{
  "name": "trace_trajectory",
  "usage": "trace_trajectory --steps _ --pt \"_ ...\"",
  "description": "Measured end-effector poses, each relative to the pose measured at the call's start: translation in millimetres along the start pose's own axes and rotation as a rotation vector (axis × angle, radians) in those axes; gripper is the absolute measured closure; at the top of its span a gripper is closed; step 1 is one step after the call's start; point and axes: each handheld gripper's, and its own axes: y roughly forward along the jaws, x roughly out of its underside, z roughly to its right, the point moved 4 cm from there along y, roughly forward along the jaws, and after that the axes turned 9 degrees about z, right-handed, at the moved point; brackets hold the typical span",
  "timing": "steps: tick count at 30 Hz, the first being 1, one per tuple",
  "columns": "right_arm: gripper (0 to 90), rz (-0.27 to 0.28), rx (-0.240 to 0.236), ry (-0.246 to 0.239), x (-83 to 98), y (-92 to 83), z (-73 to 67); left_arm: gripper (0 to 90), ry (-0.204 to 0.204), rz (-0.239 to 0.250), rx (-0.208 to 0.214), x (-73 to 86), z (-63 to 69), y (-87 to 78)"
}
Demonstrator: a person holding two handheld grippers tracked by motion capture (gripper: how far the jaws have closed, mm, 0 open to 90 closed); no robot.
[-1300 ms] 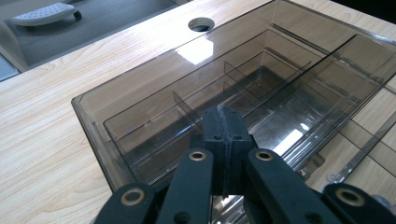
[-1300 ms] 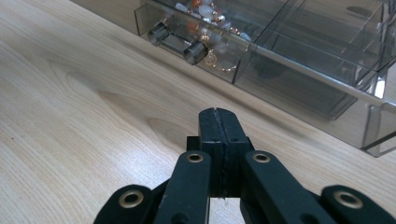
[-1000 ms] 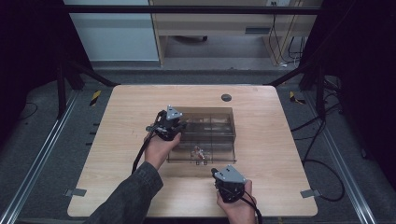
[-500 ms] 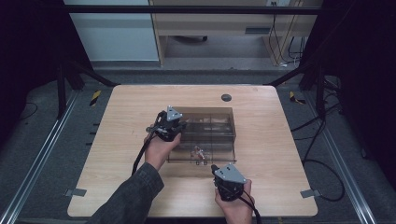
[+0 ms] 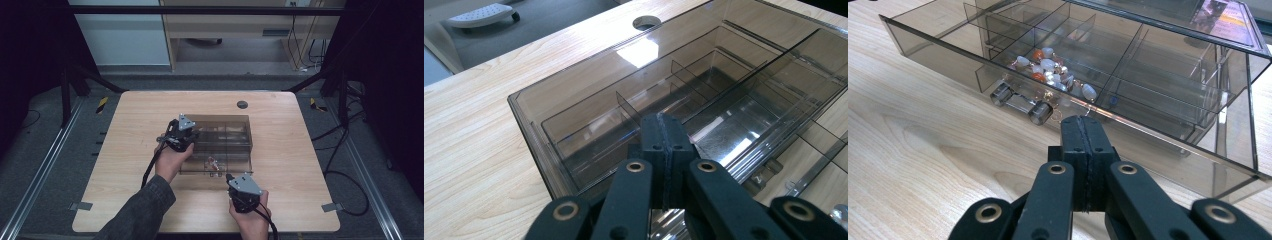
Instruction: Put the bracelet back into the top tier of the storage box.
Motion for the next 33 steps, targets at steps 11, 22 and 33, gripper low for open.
trace_trajectory --steps 11,22,33 --pt "90.0 -0.005 -0.005 -0.002 0.0 4.3 -1.2 90.0 0.005 -0.012 0.002 -0.5 0.4 -1.1" --pt "90.0 -0.009 -0.011 0.001 0.6 6.7 -1.8 90.0 0.002 -0.017 0.005 -0.5 0.7 -1.7" --pt "90.0 -0.005 -0.014 0.019 -0.9 10.1 -0.1 90.0 -0.007 -0.016 0.001 -0.5 0.9 -2.1"
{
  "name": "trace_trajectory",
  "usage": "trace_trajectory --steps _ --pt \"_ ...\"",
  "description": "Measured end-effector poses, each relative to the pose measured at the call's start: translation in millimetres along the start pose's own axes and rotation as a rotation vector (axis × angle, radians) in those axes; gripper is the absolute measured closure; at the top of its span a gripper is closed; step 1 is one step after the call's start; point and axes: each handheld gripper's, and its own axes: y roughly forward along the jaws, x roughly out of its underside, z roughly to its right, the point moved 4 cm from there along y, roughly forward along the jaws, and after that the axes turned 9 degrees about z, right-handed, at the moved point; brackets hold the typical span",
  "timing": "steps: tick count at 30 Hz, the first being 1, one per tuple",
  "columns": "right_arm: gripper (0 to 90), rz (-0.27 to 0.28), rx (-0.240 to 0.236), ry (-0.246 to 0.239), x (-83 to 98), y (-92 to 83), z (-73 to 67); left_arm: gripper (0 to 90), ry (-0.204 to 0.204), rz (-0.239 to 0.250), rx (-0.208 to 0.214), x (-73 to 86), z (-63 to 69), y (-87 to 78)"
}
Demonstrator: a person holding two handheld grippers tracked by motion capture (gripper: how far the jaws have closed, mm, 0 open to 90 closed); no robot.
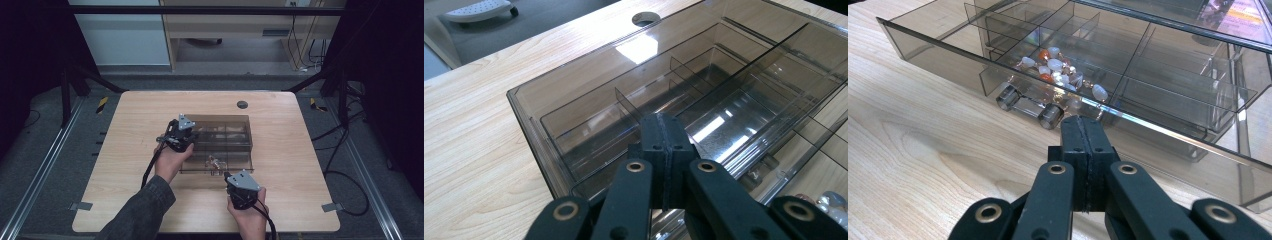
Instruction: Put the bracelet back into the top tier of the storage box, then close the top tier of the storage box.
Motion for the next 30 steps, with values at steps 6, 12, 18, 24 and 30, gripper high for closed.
trace_trajectory --steps 6,12,18,24,30 --pt "90.0 -0.001 -0.002 -0.004 -0.6 3.8 -1.7 90.0 -0.001 -0.001 -0.002 0.2 0.3 -0.4" --pt "90.0 -0.001 0.004 0.007 -2.3 6.8 2.1 90.0 -0.003 -0.001 0.000 0.1 0.0 -0.5" --pt "90.0 -0.003 0.016 0.013 -2.9 9.3 7.7 90.0 0.001 -0.001 -0.006 0.3 0.8 -0.5" --pt "90.0 -0.008 0.020 0.011 -2.3 10.9 9.3 90.0 -0.001 0.001 -0.004 0.3 0.7 -0.4" --pt "90.0 -0.014 0.021 0.014 -1.6 13.3 10.5 90.0 -0.004 0.005 -0.005 0.8 1.1 -1.0"
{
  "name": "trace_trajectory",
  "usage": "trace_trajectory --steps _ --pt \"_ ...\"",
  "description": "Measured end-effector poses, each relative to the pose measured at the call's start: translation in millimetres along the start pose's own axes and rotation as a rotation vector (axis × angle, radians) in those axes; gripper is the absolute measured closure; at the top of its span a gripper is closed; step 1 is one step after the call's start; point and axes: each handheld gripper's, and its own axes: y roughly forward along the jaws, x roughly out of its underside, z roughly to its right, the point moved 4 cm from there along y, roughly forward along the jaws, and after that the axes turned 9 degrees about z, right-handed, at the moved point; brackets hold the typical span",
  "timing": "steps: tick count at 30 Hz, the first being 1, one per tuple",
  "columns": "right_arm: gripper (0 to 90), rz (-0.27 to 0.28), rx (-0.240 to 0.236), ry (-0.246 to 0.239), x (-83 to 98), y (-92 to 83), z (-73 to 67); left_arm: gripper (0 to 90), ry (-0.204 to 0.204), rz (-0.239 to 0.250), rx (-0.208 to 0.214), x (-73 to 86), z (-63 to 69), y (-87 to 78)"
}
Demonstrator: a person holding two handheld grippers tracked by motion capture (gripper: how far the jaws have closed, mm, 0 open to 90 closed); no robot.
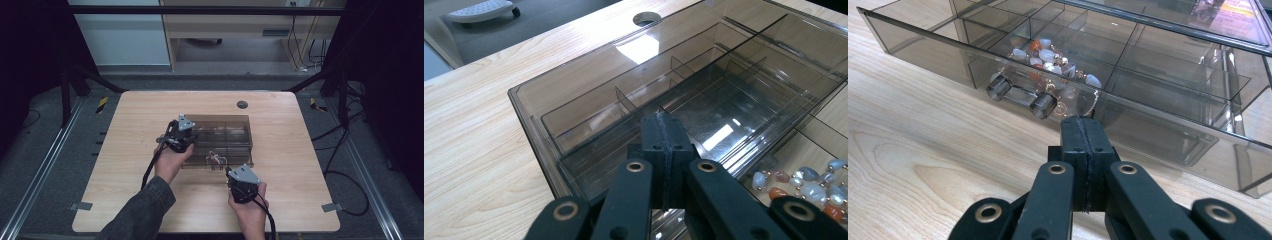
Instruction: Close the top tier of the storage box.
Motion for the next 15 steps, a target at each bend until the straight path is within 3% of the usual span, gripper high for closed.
trace_trajectory --steps 15 --pt "90.0 -0.006 0.009 0.007 -1.7 4.9 6.3 90.0 0.001 -0.001 -0.005 0.1 0.9 -0.6"
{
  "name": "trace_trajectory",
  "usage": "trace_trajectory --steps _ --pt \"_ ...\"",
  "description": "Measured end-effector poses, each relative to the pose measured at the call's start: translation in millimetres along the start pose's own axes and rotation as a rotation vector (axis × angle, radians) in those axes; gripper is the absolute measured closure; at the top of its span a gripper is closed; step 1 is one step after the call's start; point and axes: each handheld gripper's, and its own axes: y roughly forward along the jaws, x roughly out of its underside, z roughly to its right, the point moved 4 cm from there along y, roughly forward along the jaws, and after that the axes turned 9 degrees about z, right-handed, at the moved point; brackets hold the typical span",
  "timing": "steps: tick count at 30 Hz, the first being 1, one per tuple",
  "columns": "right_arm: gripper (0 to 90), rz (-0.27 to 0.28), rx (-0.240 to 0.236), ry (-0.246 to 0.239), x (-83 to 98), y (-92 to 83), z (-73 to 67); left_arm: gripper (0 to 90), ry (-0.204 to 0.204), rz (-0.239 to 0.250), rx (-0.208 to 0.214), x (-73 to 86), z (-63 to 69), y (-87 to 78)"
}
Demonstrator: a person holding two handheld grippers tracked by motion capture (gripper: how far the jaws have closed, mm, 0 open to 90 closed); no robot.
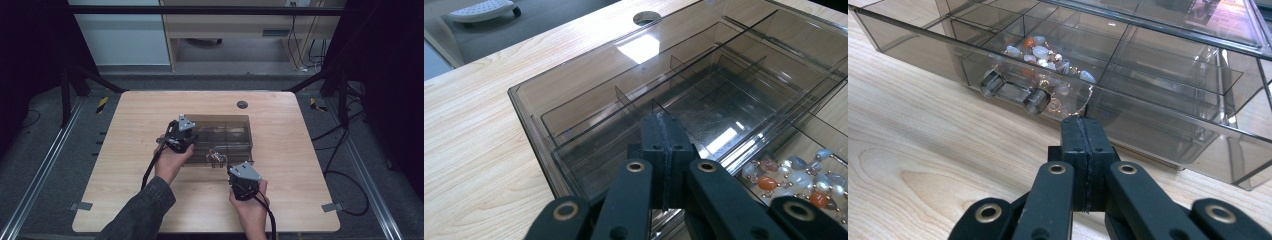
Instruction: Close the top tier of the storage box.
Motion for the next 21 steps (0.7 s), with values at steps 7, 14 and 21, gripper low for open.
trace_trajectory --steps 7,14,21 --pt "90.0 -0.005 0.003 0.001 -1.2 3.4 0.8 90.0 0.000 0.000 -0.001 0.4 0.4 -0.5" --pt "90.0 -0.003 0.003 0.005 -3.9 6.5 2.4 90.0 -0.005 0.006 0.002 0.9 0.9 -0.9" --pt "90.0 -0.005 0.008 0.007 -4.2 10.5 3.3 90.0 -0.008 0.014 -0.003 1.9 1.3 -1.4"
